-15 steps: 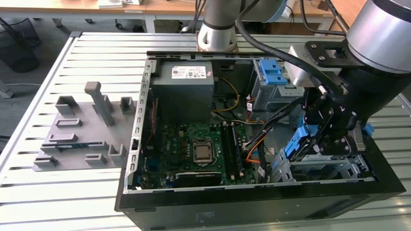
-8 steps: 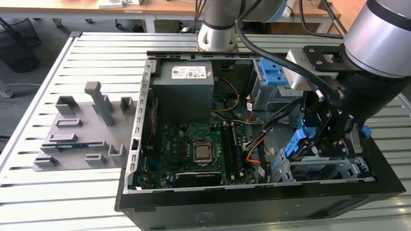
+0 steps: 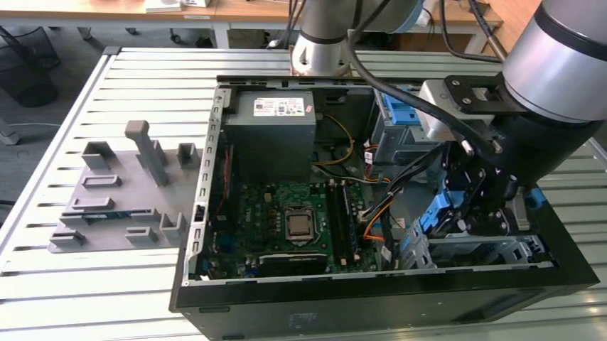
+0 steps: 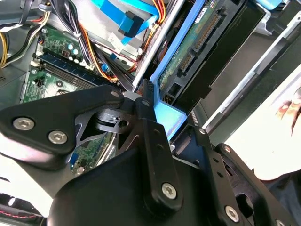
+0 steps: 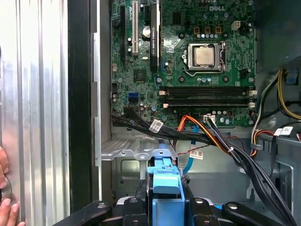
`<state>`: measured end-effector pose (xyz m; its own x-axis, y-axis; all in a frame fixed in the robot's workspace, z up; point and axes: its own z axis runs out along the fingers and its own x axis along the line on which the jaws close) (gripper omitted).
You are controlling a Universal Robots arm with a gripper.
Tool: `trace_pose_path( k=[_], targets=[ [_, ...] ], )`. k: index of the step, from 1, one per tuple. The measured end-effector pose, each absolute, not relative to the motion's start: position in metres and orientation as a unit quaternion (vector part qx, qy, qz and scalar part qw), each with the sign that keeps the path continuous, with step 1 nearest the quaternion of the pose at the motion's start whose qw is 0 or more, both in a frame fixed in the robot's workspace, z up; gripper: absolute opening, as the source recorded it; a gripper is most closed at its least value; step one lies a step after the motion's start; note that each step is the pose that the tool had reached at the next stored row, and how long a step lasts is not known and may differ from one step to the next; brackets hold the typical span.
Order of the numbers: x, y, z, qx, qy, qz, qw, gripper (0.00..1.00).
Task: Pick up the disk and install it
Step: 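Insert the disk into the insertion slot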
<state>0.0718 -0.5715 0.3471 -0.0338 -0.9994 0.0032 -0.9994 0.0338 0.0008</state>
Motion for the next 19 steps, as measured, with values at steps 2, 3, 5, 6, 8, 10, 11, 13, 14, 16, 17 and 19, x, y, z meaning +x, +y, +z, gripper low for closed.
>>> trace_pose_path(
  k=[2, 3, 5, 6, 8, 10, 11, 13, 14, 16, 17, 19],
  targets=[
    [0.0717, -0.5715, 0.3454, 0.695, -0.719, 0.001, 0.001, 0.36],
    [0.0717, -0.5715, 0.3446, 0.695, -0.719, 0.001, 0.001, 0.36],
    [0.0718, -0.5715, 0.3440, 0.695, -0.719, 0.001, 0.002, 0.36],
    [0.0717, -0.5715, 0.3440, 0.695, -0.719, 0.001, 0.002, 0.36],
    [0.0718, -0.5715, 0.3439, 0.695, -0.719, 0.001, 0.002, 0.36],
    [0.0717, -0.5716, 0.3438, 0.695, -0.719, 0.001, 0.002, 0.36],
    [0.0718, -0.5715, 0.3438, 0.695, -0.719, 0.001, 0.002, 0.36],
    [0.0718, -0.5715, 0.3433, 0.695, -0.719, 0.001, 0.001, 0.36],
    [0.0717, -0.5715, 0.3429, 0.695, -0.719, 0.001, 0.001, 0.36],
    [0.0718, -0.5715, 0.3414, 0.695, -0.719, 0.001, 0.002, 0.36],
    [0.0717, -0.5715, 0.3408, 0.695, -0.719, 0.001, 0.002, 0.36],
    [0.0718, -0.5716, 0.3395, 0.695, -0.719, 0.001, 0.002, 0.38]
  ],
)
